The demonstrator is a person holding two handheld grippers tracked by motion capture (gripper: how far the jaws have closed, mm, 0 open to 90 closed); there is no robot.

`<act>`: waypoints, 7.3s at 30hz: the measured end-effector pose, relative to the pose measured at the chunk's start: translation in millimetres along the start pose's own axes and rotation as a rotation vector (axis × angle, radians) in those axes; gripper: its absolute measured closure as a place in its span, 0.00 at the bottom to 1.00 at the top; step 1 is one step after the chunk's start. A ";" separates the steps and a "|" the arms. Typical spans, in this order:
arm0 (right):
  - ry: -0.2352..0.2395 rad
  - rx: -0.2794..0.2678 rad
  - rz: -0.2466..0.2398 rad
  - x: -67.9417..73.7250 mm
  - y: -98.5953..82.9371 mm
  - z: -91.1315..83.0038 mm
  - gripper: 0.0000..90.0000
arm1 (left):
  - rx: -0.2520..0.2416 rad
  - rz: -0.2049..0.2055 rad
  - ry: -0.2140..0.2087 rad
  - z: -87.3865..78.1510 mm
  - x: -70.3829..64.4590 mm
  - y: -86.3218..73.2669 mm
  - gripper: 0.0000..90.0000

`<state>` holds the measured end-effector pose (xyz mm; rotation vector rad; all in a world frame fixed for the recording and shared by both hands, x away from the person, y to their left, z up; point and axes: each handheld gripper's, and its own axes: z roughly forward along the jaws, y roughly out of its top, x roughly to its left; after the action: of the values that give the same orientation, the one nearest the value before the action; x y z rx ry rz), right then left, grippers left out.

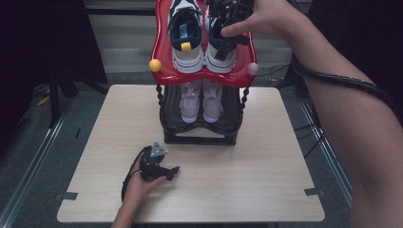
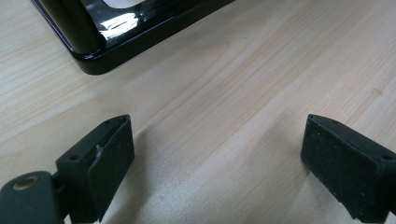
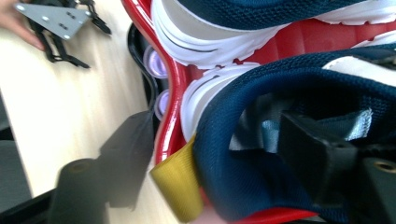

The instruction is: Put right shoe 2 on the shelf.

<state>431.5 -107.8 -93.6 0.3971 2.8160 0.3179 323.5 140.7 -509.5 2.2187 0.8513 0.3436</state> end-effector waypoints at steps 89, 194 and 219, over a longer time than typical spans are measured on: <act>0.155 0.242 0.056 57.9 -106.0 4.8 0.21 | 0.000 -0.004 -0.001 -0.5 0.4 -0.5 0.10; 0.258 0.172 0.062 137.8 -194.9 224.3 0.19 | -0.007 -0.012 -0.001 -0.1 -0.1 -0.5 0.10; 0.256 0.092 0.173 158.7 -220.3 281.4 0.18 | 0.001 -0.003 -0.001 -0.6 0.4 -0.4 0.10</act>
<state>317.8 -217.5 -451.3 0.6671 3.0601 0.2940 323.3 141.5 -509.4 2.2178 0.8540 0.3403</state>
